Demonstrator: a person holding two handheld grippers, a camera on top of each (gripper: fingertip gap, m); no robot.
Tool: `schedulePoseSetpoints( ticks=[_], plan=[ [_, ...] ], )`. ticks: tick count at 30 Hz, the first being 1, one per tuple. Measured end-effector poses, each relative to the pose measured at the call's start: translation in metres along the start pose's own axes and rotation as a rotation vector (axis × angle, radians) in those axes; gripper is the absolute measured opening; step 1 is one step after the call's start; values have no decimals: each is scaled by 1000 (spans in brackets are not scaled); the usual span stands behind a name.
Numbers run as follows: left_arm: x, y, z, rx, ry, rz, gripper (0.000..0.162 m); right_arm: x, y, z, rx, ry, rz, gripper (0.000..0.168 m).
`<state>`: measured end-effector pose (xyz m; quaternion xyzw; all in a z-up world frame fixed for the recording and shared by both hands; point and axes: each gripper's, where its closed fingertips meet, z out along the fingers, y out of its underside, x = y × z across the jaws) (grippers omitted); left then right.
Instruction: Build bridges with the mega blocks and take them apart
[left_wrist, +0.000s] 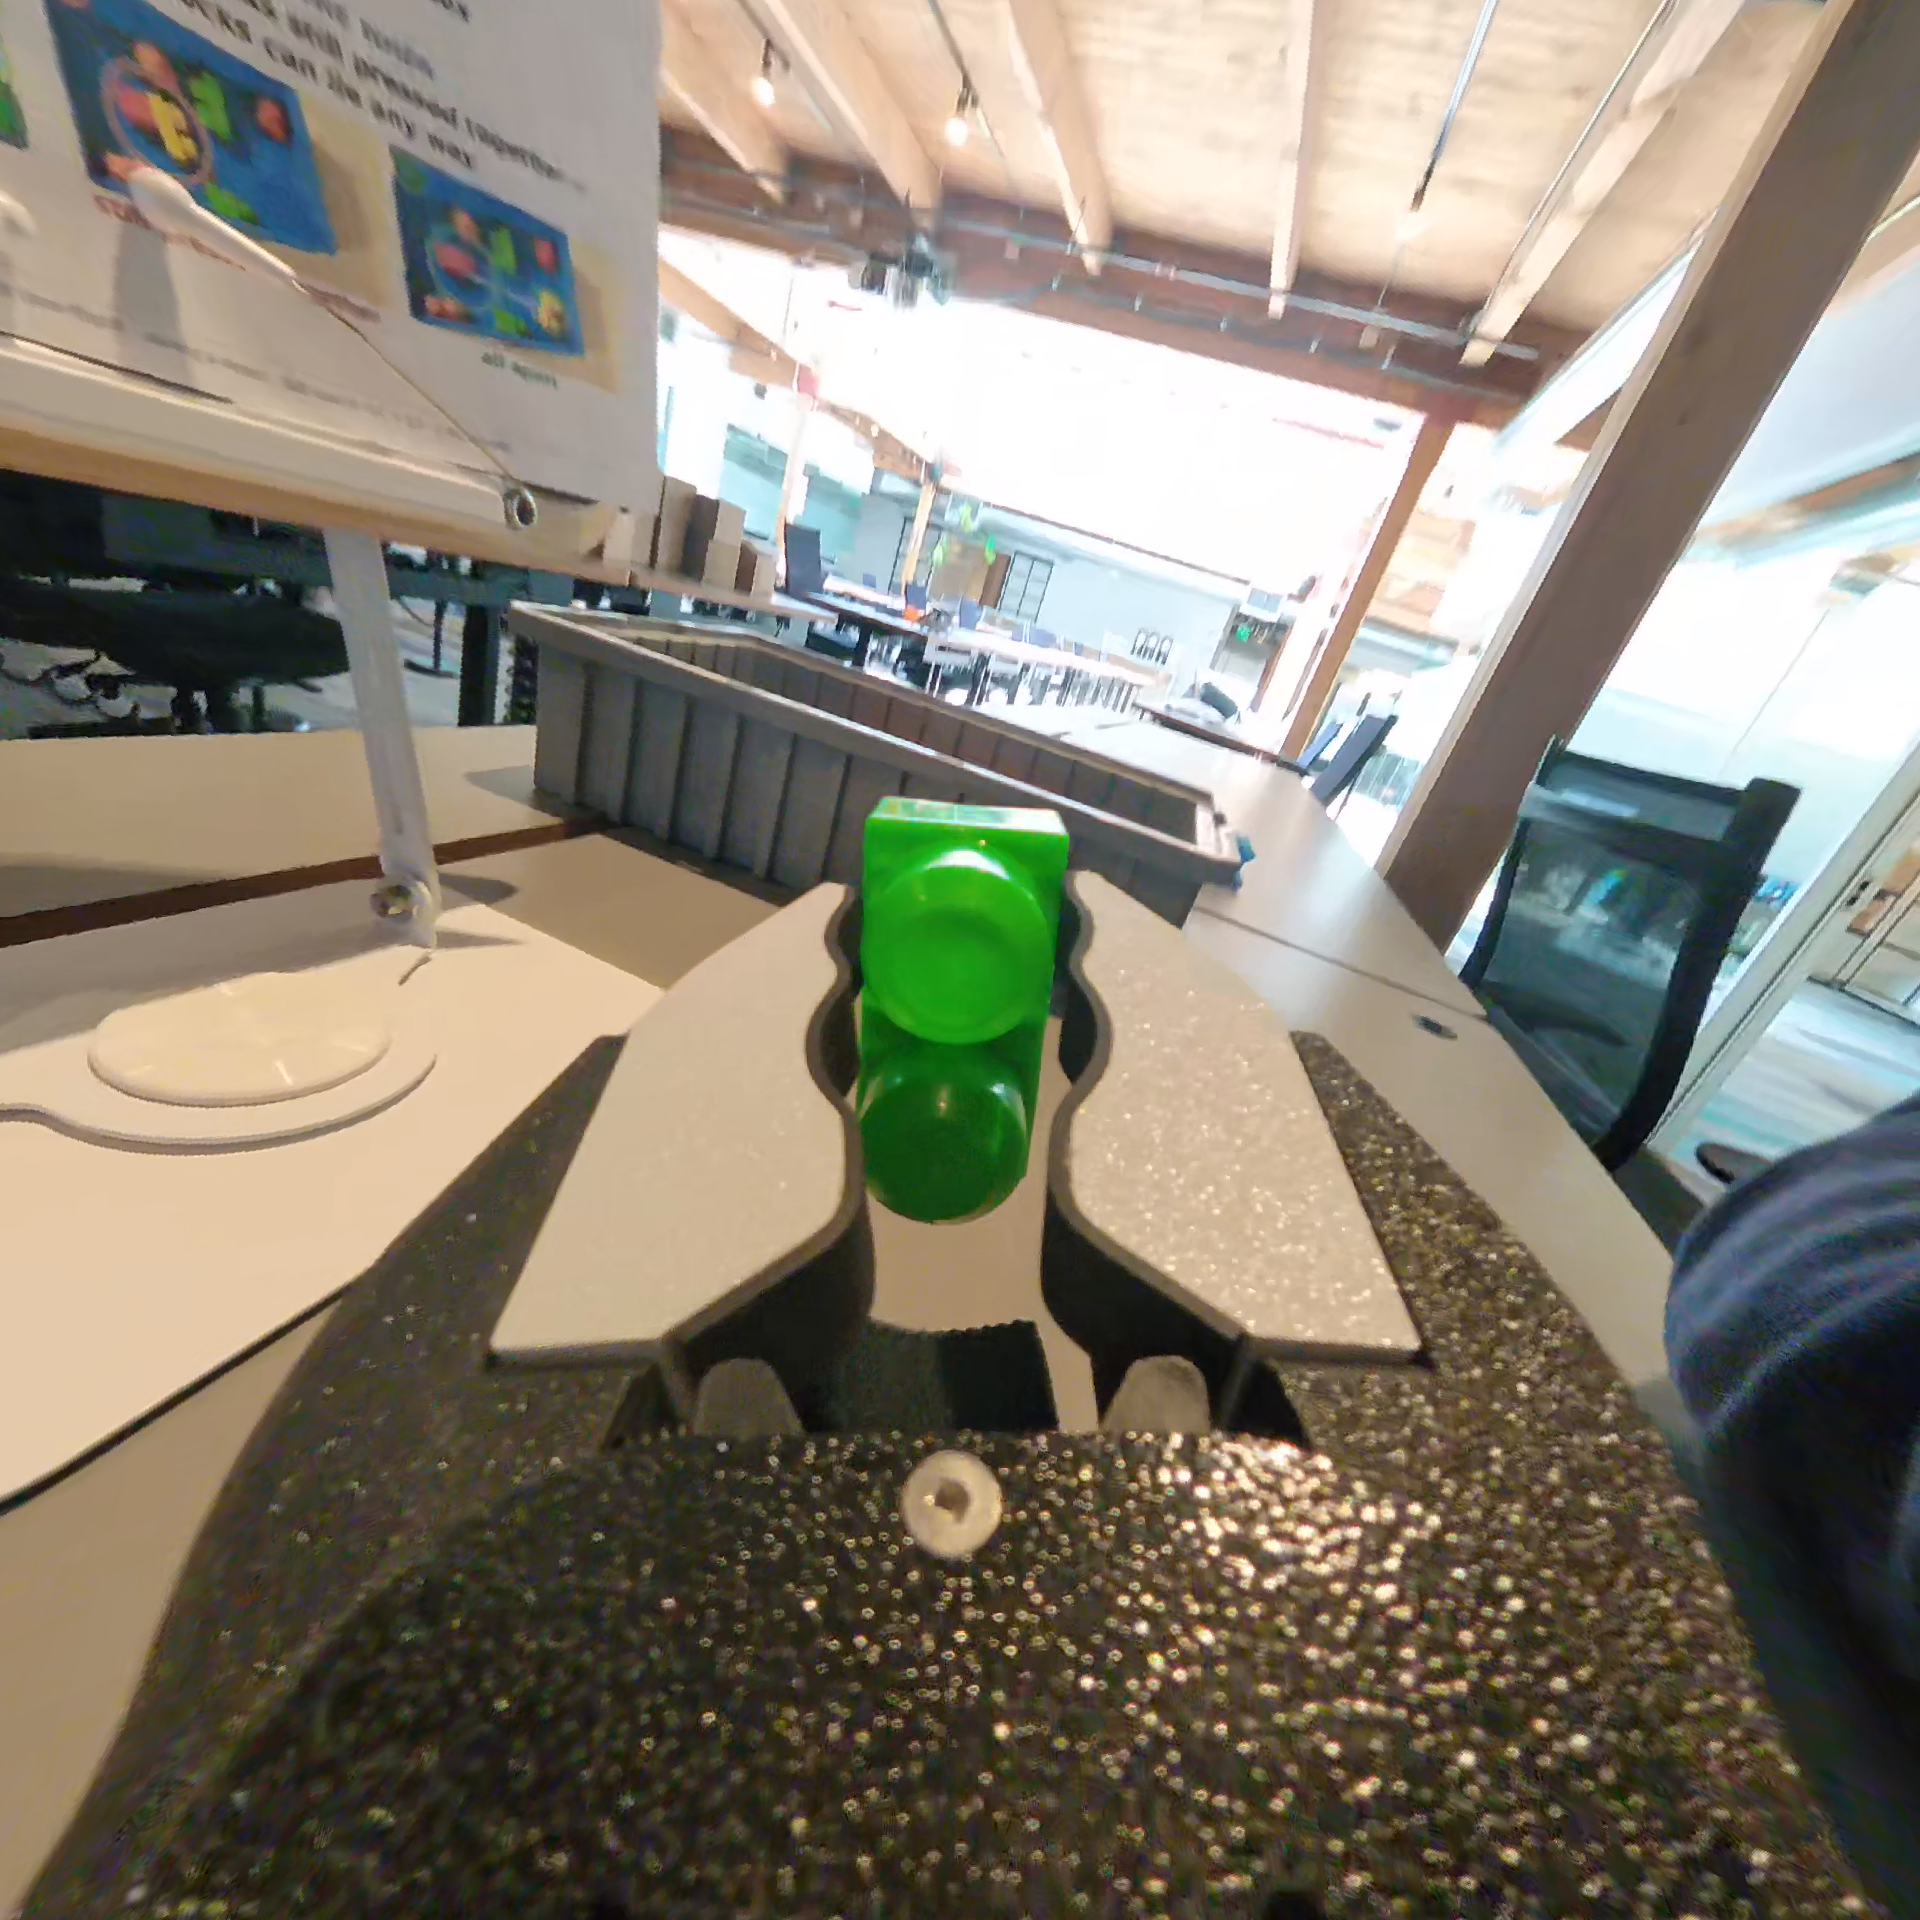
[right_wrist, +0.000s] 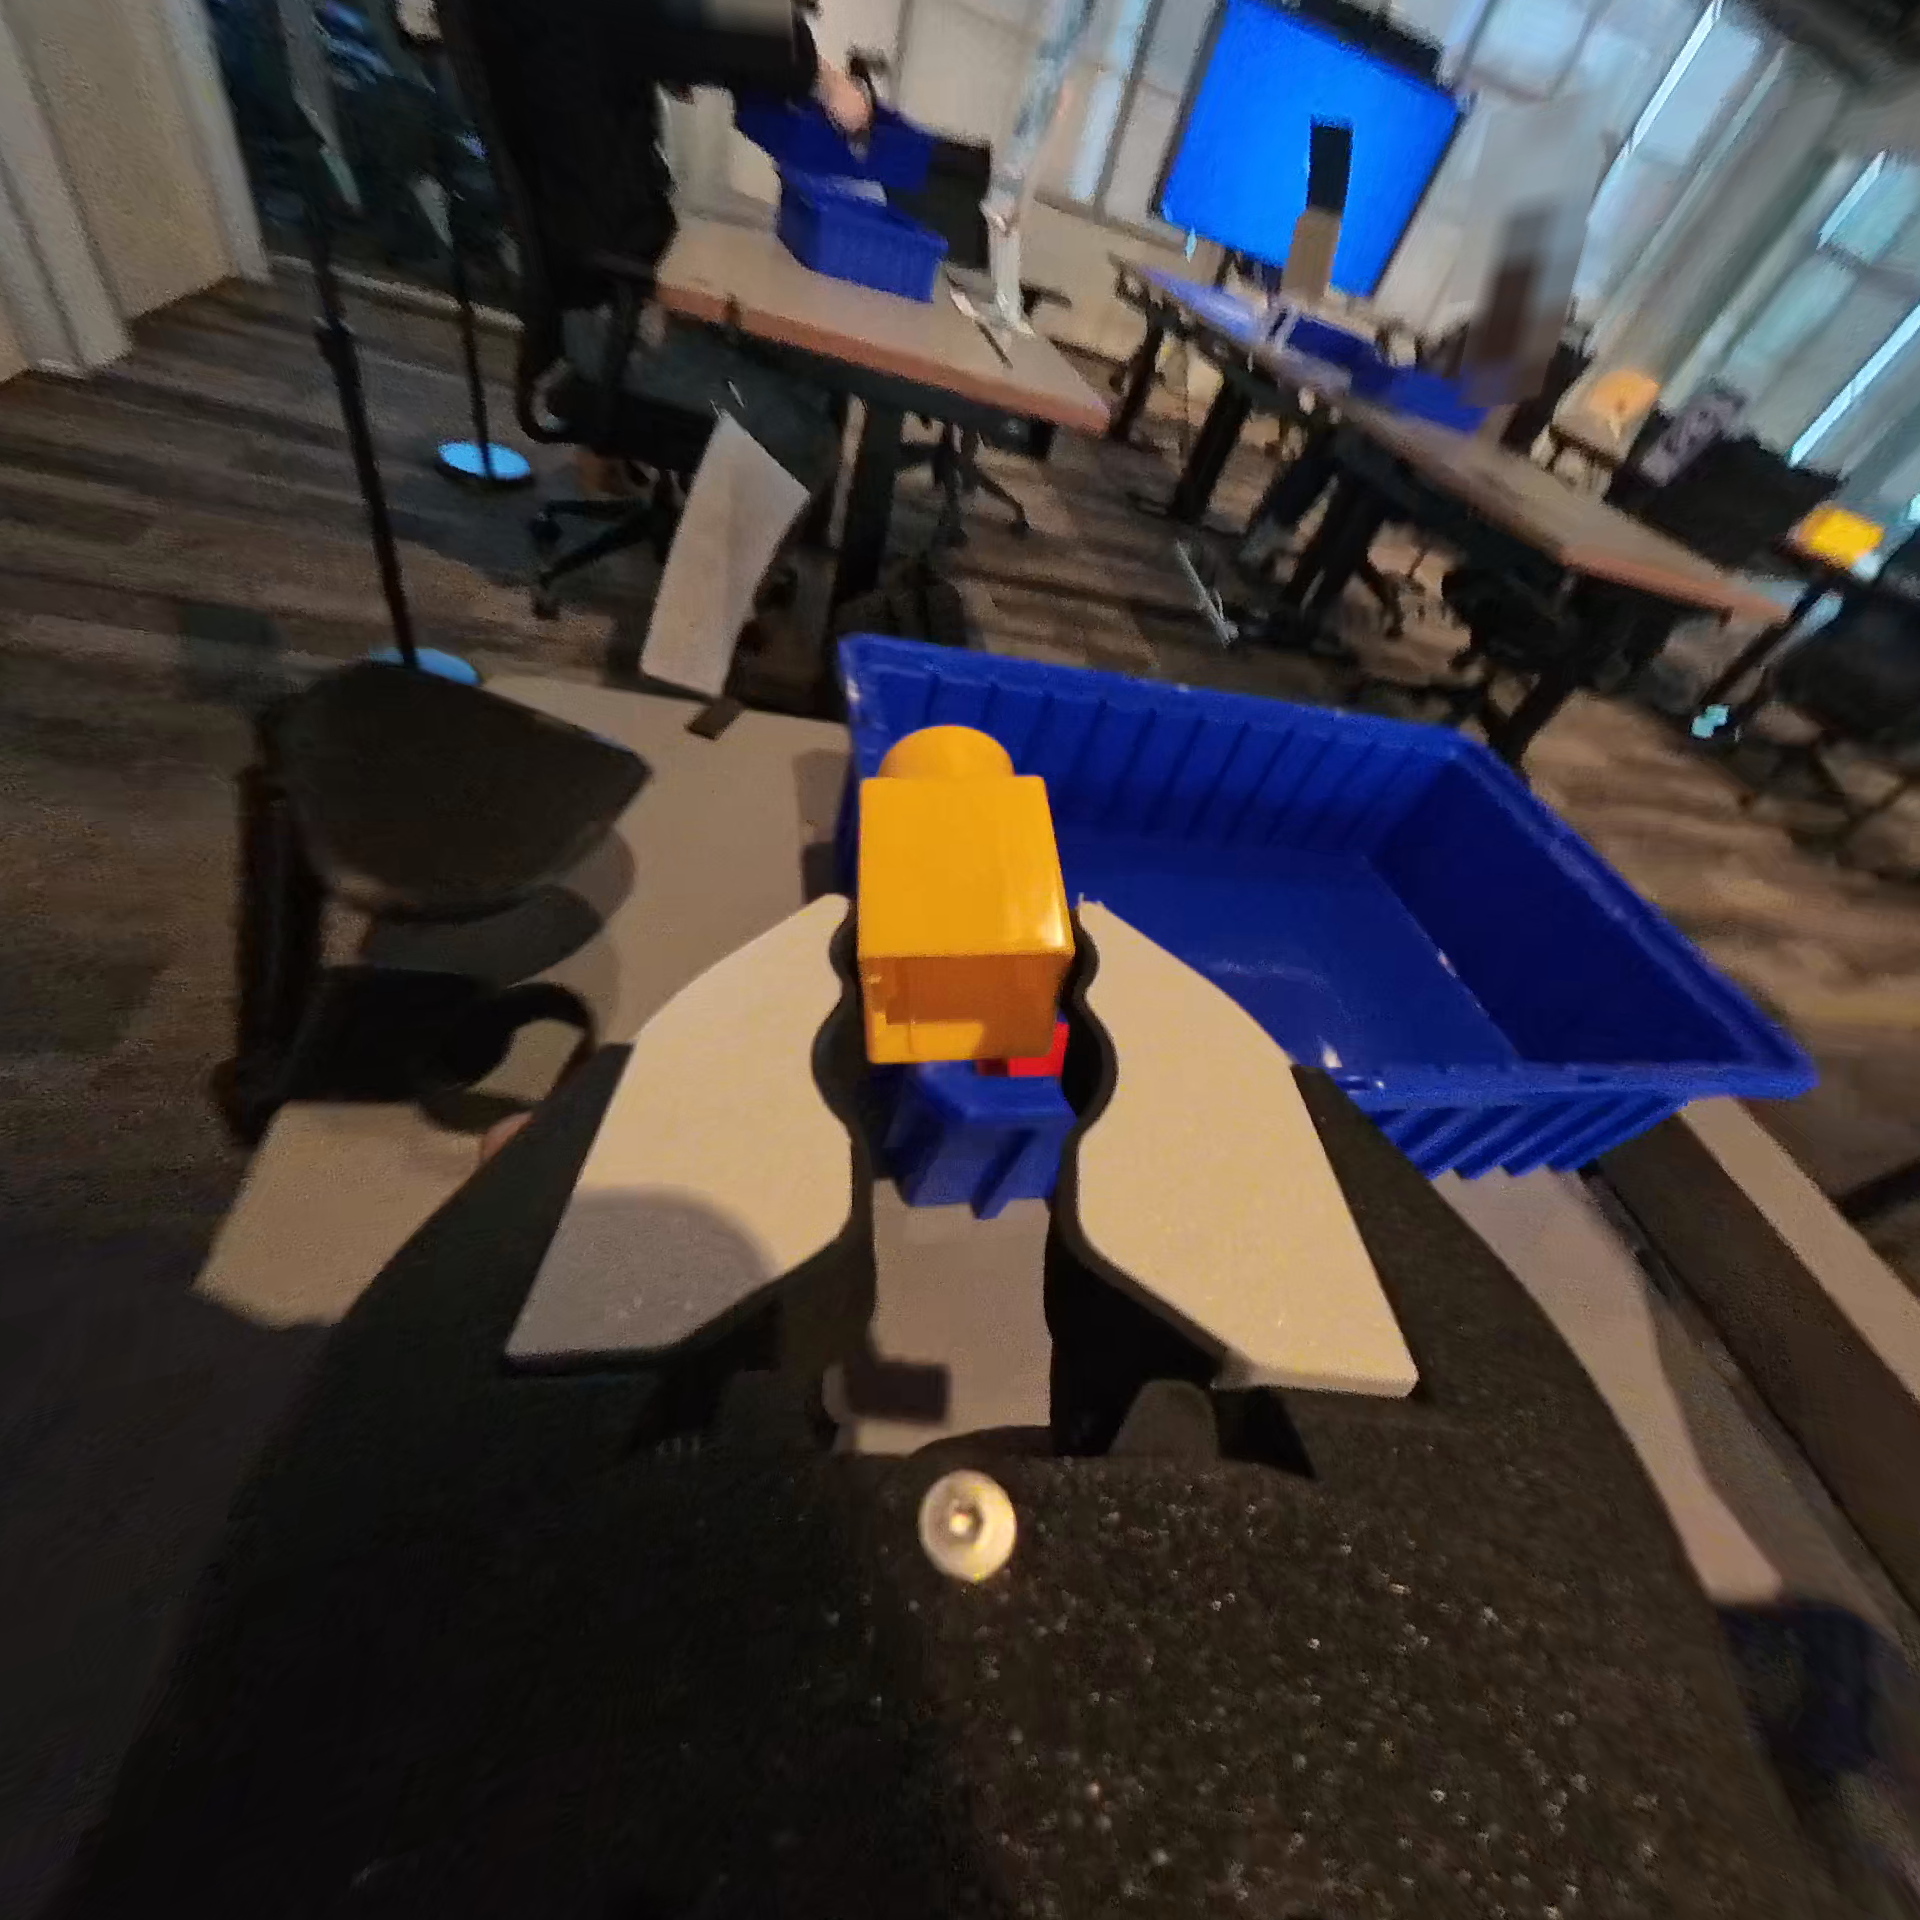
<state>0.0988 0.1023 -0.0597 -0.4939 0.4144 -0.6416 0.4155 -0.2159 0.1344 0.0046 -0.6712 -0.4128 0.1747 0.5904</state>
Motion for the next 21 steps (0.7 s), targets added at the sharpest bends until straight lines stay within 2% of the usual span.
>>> schedulePoseSetpoints(
  ticks=[4, 8, 16, 21],
  plan=[
    [-1, -4, -3, 28, 10, -2, 35, 28, 33, 75, -204, 26, 70, 36],
    [-1, -5, -3, 33, 16, 3, 35, 35, 64, 113, -374, 0, 101, 36],
    [-1, -7, -4, 45, 23, -6, 35, 27, 86, 128, -556, -53, 45, 37],
    [-2, -10, -6, 56, 28, -9, 35, 27, 84, 126, -524, -58, 43, 37]
  ],
)
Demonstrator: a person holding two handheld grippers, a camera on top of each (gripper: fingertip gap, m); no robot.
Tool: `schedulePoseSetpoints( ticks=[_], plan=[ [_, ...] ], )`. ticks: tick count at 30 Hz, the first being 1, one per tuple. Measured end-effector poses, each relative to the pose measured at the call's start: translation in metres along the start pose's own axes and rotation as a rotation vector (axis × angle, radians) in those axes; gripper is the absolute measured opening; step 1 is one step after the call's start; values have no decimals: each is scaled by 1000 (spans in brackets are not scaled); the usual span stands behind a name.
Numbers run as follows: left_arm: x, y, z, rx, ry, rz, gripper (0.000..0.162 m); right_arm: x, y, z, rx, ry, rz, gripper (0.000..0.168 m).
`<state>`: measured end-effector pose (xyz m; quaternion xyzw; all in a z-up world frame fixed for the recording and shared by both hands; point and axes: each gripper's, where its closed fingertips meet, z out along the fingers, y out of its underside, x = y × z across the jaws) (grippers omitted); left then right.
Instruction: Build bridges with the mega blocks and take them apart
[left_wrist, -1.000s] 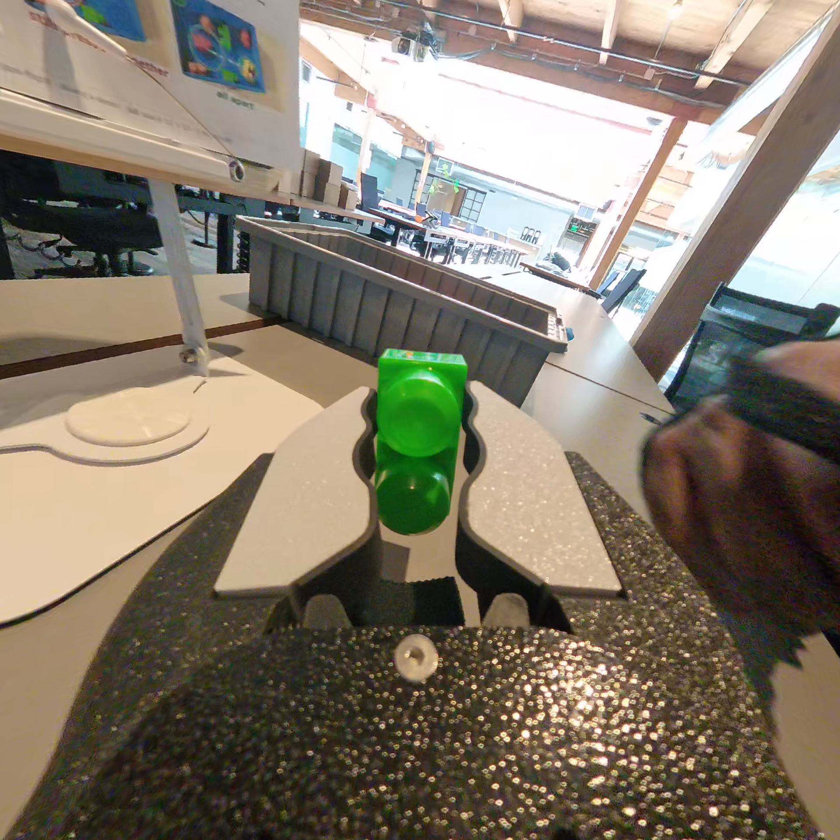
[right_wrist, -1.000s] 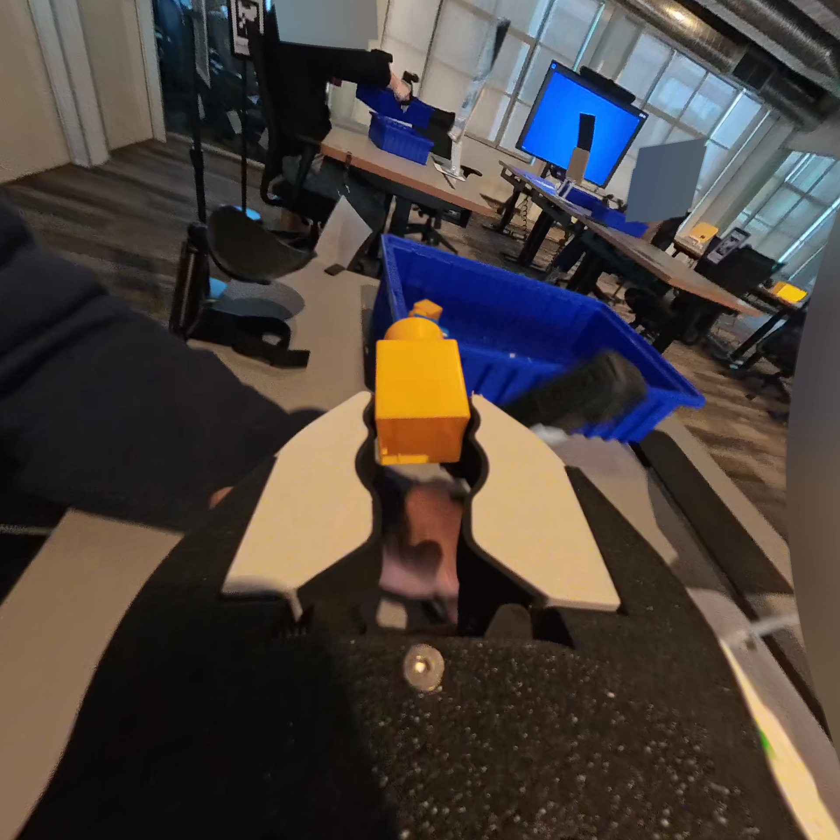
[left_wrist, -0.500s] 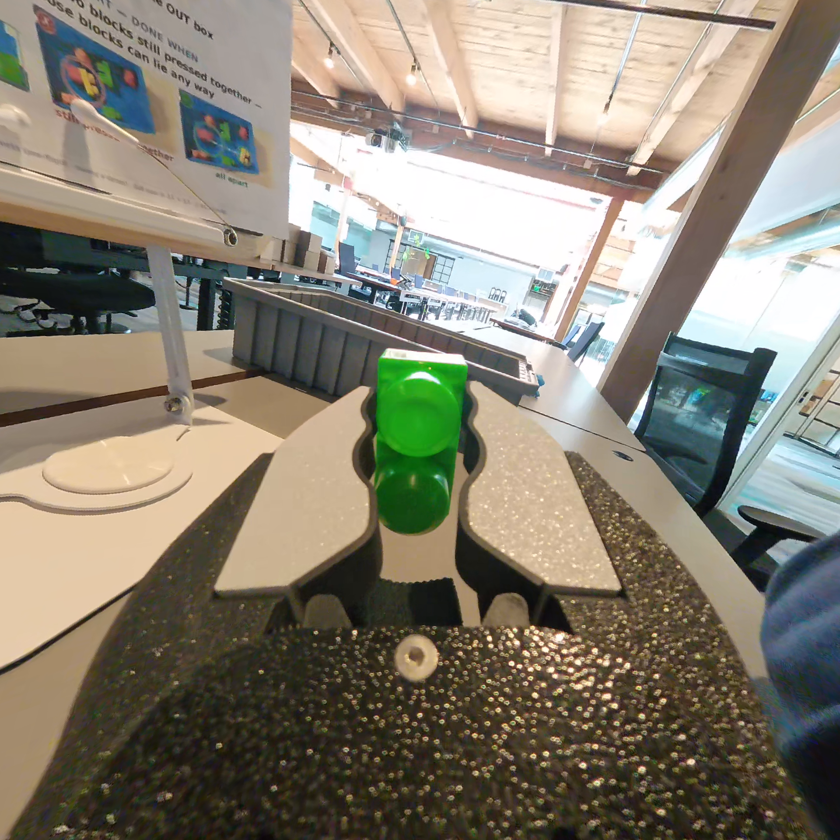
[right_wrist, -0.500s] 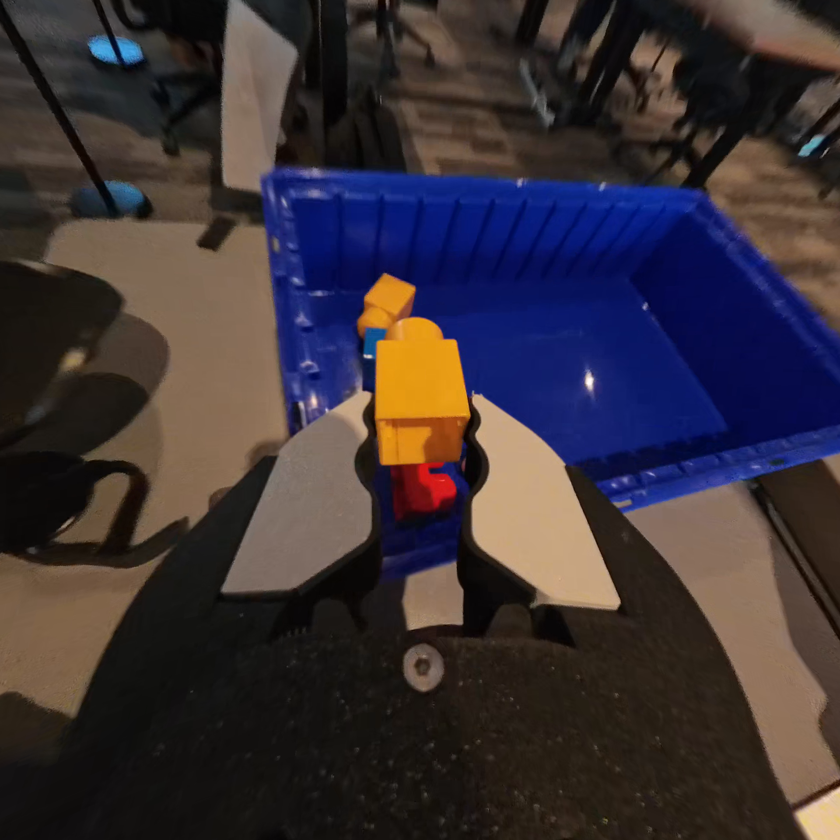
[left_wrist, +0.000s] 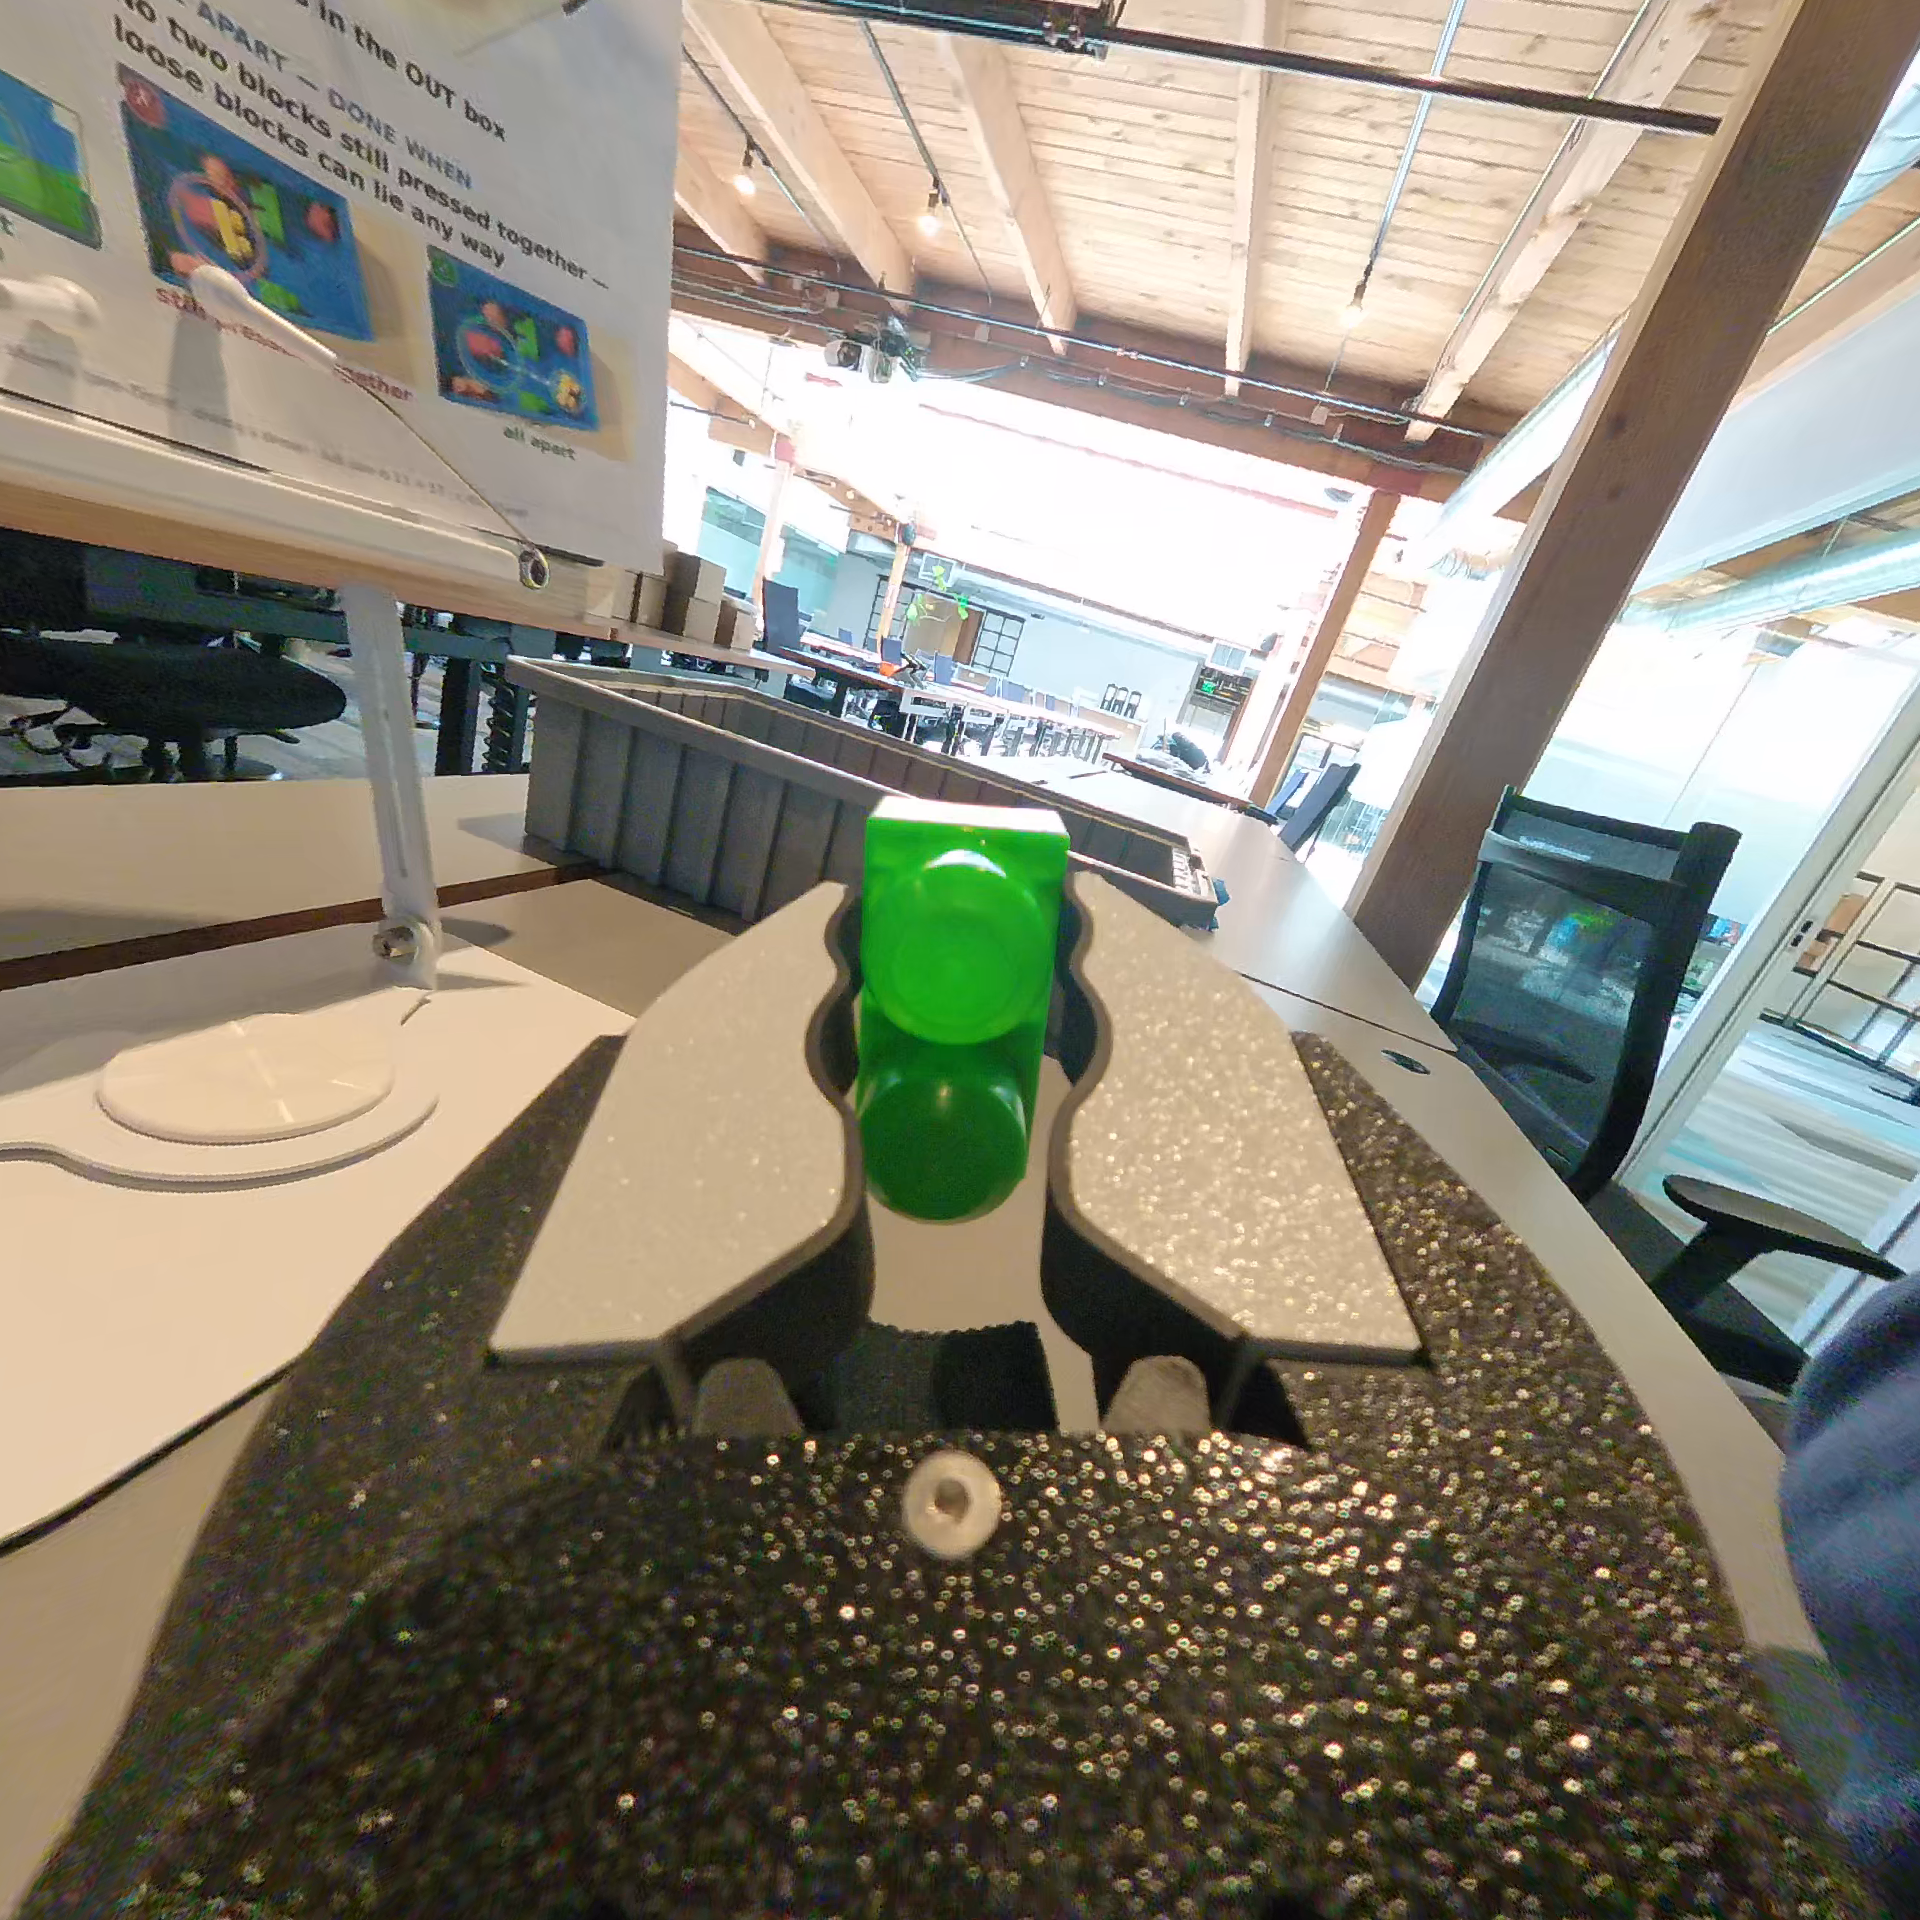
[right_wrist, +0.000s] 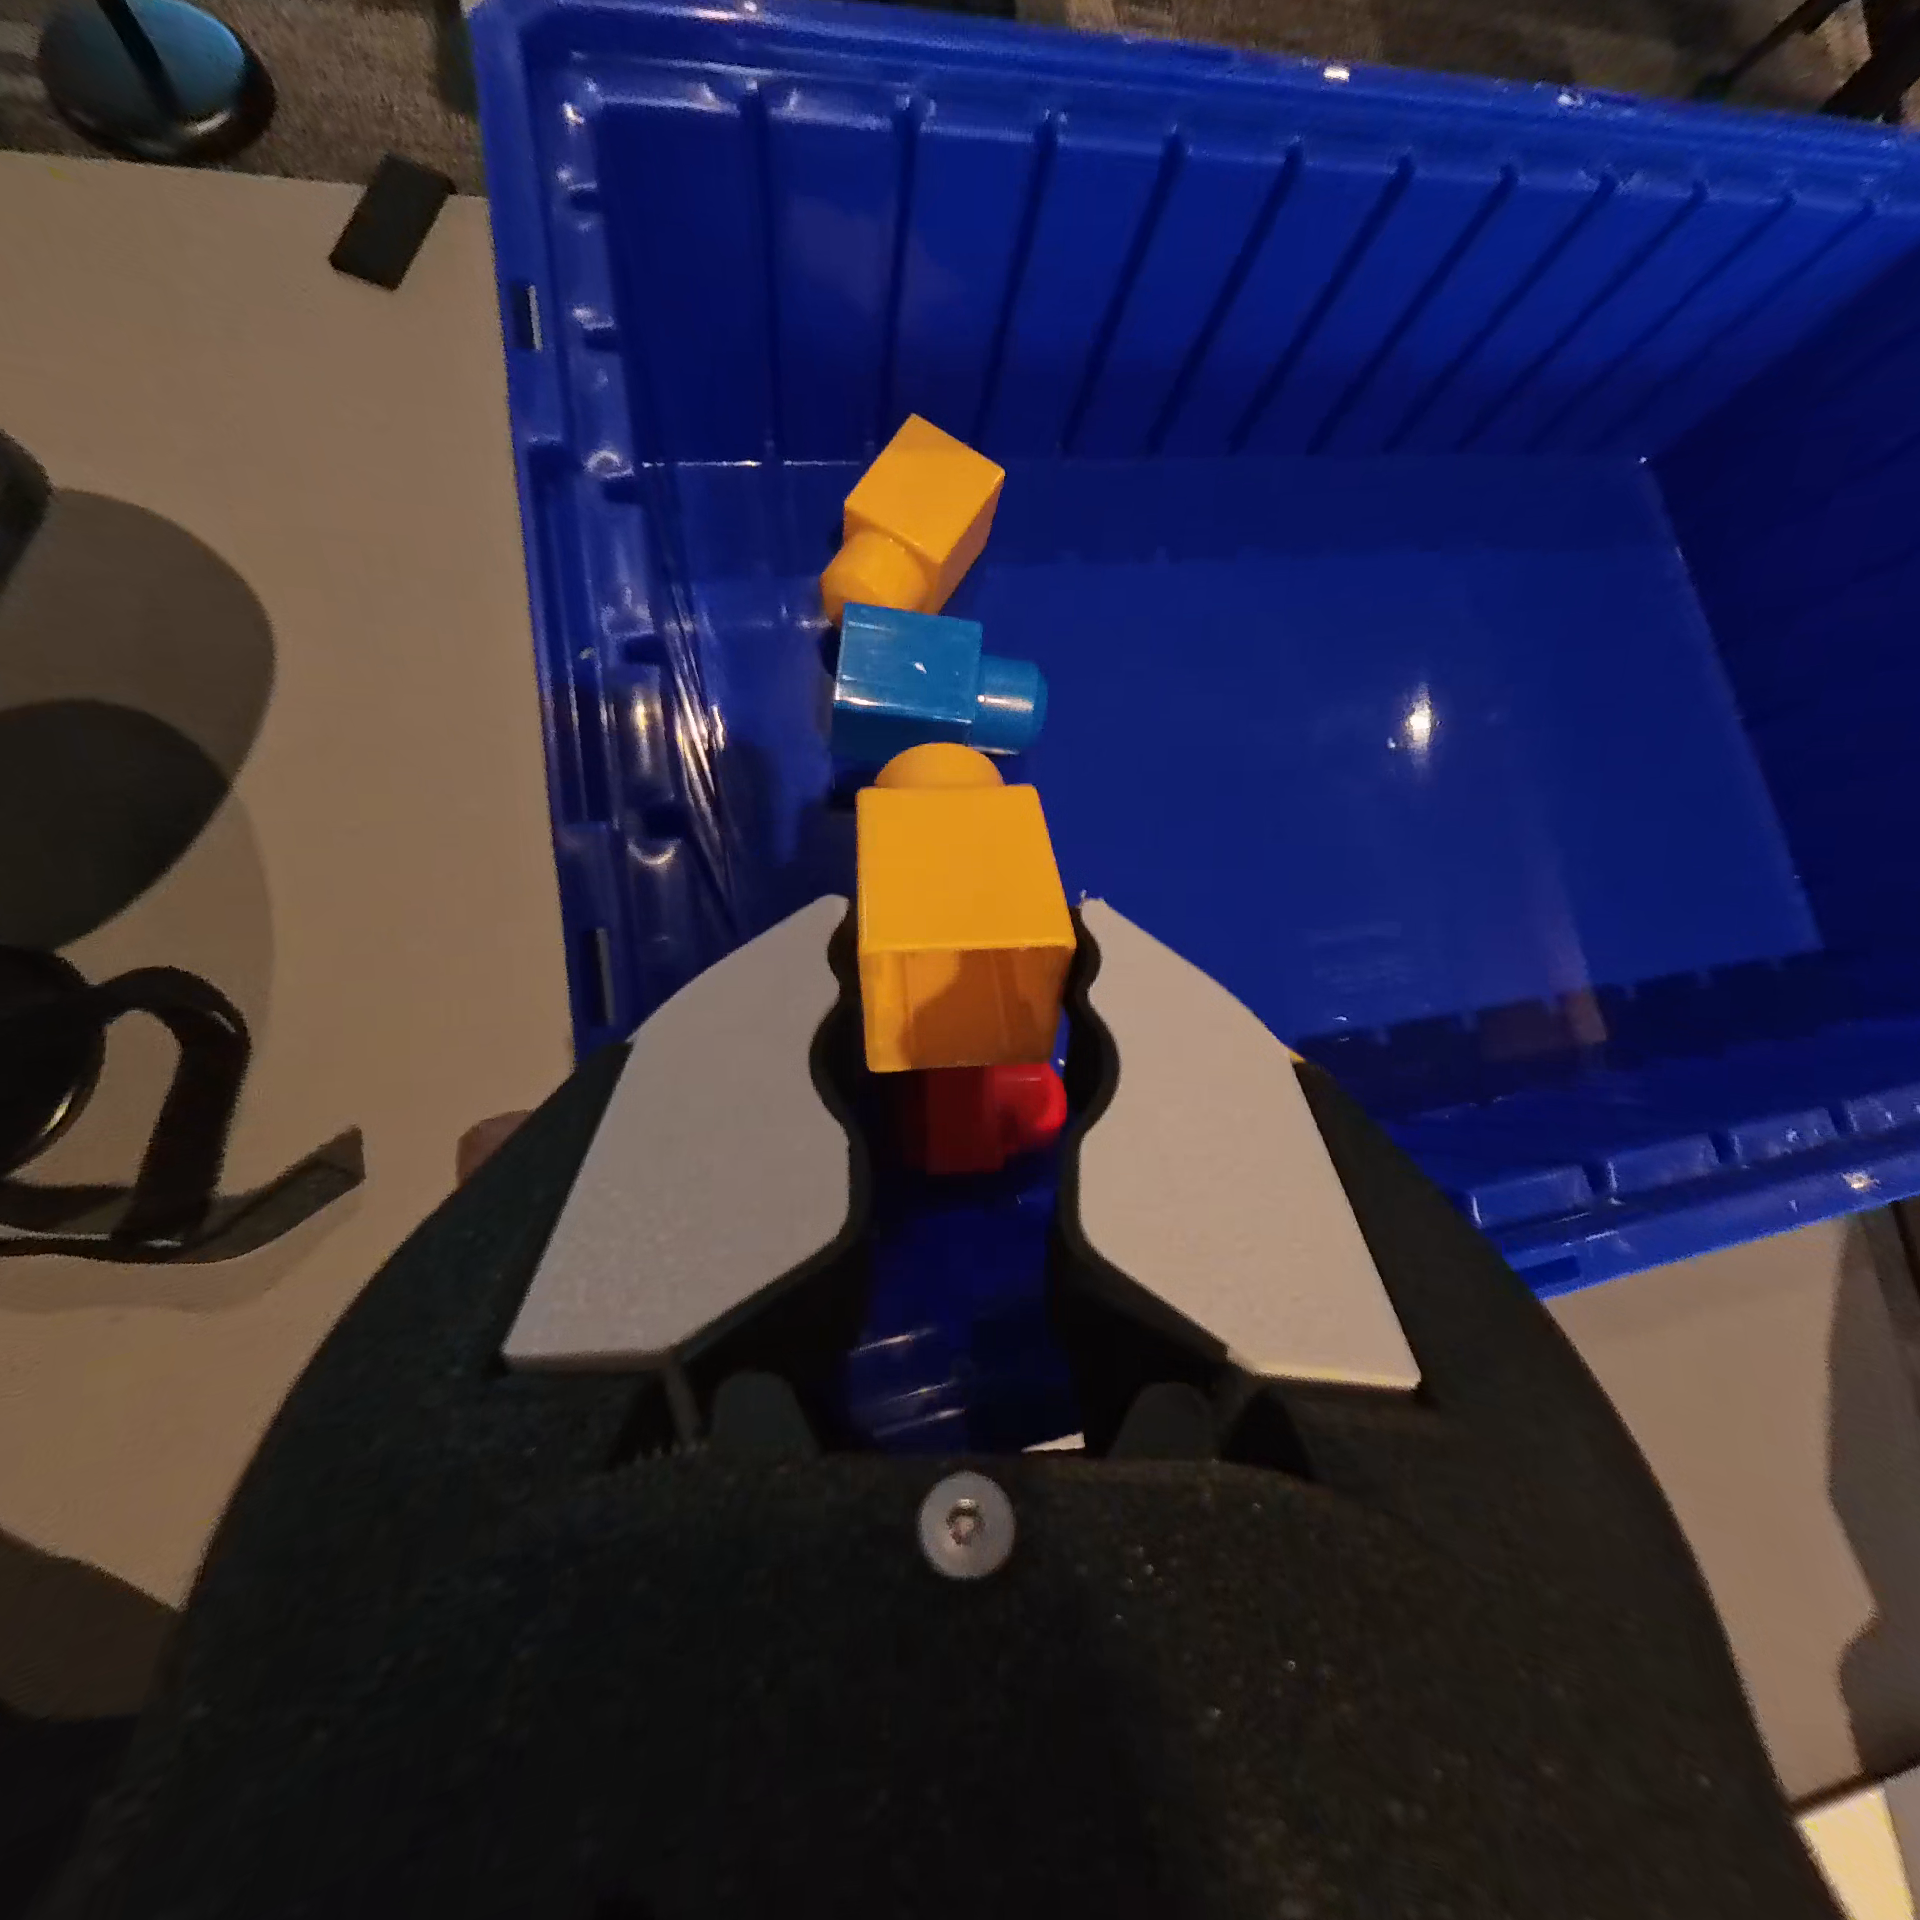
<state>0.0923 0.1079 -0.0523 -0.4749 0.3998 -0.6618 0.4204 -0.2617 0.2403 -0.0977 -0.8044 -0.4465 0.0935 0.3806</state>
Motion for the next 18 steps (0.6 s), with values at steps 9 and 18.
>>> schedulePoseSetpoints(
  ticks=[9, 18],
  plan=[
    [-5, -4, -5, 11, -8, -4, 35, 2, 0, -6, 64, -4, -14, 42],
    [-6, -2, -6, -16, -2, 6, 35, -45, -34, -115, 464, -101, -18, 67]
  ],
)
